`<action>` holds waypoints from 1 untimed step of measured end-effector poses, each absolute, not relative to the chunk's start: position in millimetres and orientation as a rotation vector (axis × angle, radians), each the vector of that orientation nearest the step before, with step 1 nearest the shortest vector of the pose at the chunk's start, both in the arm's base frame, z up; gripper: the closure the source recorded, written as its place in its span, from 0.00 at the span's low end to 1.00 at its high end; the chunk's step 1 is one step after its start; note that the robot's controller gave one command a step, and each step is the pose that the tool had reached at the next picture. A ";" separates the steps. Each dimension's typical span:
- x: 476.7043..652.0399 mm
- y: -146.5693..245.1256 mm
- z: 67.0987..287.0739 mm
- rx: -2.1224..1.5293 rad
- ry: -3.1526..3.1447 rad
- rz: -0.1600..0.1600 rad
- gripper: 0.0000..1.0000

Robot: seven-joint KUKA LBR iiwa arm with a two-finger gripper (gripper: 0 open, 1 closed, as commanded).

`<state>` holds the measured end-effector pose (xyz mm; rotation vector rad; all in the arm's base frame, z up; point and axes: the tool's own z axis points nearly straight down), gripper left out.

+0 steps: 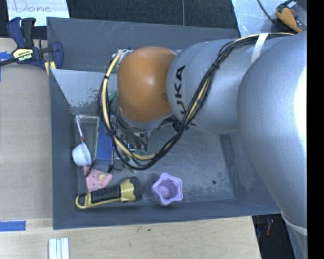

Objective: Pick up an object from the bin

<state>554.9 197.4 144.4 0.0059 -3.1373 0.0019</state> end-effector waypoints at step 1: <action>556.5 196.4 149.3 -0.001 -3.144 -0.002 0.00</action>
Offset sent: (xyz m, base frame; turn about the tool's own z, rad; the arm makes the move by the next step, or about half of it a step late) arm 0.0540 -0.0880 -0.0744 -0.4287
